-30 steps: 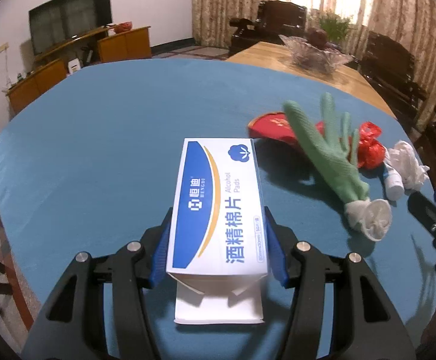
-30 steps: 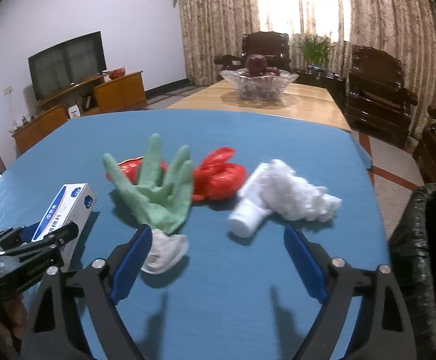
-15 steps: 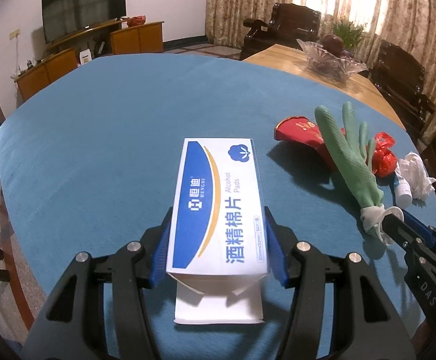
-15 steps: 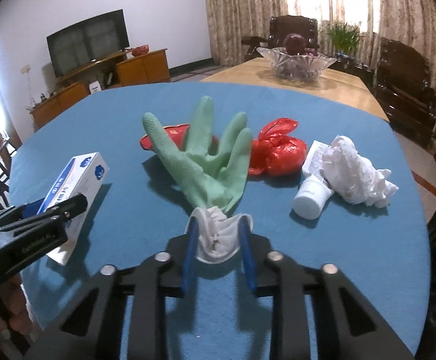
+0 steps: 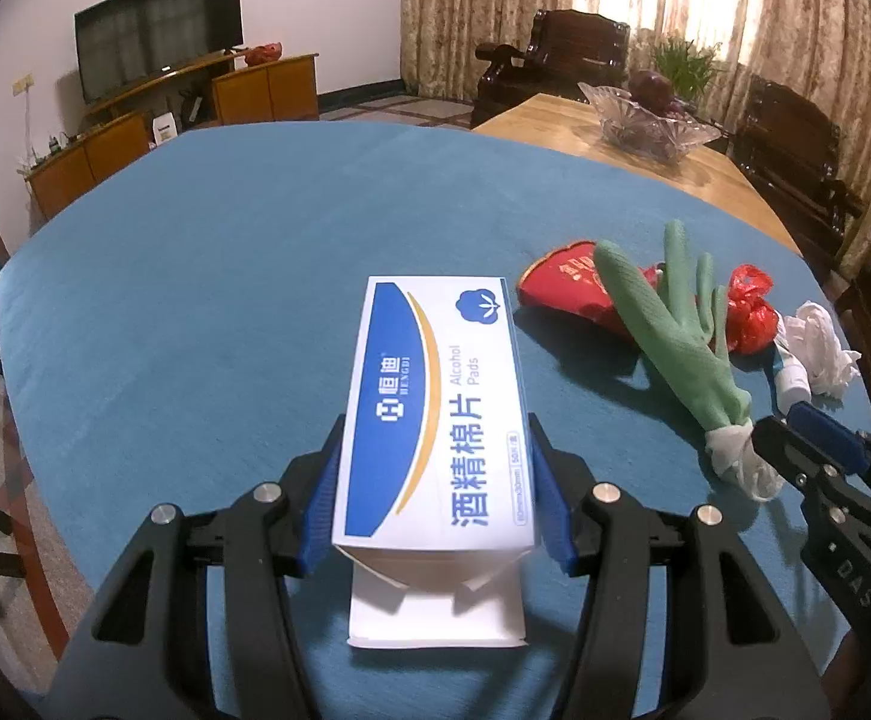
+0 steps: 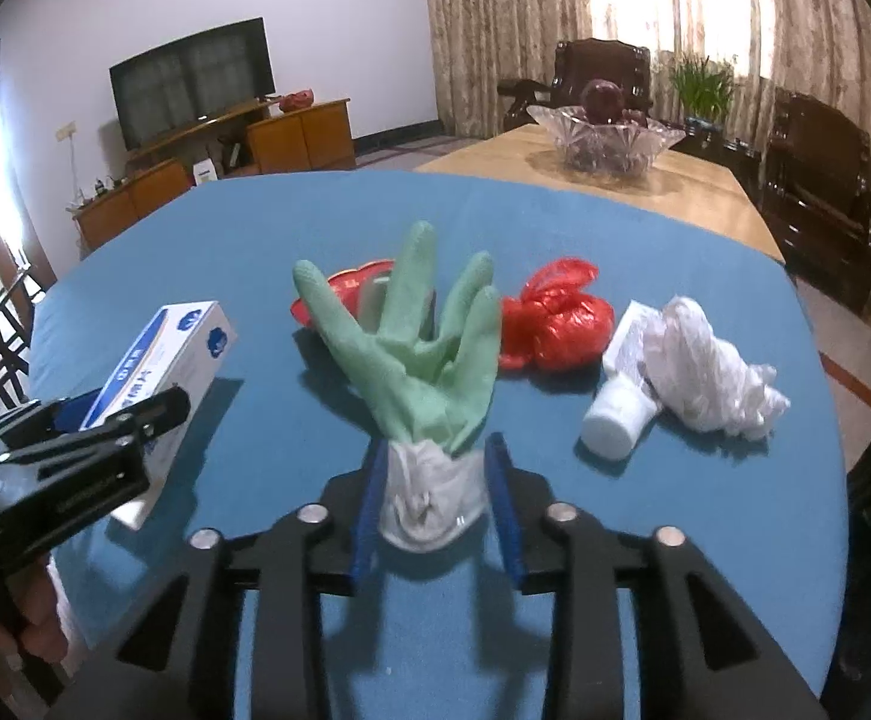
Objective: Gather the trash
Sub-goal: 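Carry the box and glove over the bin and open both grippers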
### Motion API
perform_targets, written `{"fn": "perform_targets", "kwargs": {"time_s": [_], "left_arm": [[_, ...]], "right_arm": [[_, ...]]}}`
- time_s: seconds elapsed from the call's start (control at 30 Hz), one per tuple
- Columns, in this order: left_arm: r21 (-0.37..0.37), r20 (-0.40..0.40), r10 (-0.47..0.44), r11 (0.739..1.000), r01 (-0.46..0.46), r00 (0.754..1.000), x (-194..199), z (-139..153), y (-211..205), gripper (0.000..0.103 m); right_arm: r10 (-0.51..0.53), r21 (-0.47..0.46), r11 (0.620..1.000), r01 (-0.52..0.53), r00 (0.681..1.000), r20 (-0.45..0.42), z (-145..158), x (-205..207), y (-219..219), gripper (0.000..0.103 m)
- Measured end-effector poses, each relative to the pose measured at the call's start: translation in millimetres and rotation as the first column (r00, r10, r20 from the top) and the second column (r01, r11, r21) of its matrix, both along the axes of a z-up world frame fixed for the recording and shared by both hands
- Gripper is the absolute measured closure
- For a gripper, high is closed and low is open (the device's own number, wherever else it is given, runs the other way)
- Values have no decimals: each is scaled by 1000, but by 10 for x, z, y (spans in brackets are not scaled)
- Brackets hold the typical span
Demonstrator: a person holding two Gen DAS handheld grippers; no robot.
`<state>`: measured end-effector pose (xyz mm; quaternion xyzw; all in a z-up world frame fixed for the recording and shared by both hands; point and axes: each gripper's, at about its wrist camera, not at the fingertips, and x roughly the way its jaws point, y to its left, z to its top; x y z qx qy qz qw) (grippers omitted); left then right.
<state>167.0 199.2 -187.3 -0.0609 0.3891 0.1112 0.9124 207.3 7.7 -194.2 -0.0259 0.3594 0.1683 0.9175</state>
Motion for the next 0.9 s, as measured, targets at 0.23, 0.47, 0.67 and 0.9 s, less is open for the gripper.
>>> {"fn": "perform_targets", "kwargs": {"time_s": [0.23,0.47,0.67,0.9], "left_arm": [[0,-4,26,1000,-26,1000,14,-16,92,50],[5,-1,19,1000,-19,1000,38,-2,53,50],[19,16,-5,1000,4,1000,19,73,-39,50],[23,51,-29,999,28,998,-11,241,-186,50]], "right_arm": [[-1,-40,999,0,1000,-29,-94,219,190,46],[10,10,1000,-9,996,-85,-156,276,91,77],[10,60,998,-7,999,-45,43,119,-27,79],[11,102,995,-11,1000,-7,307,-25,-189,79]]}}
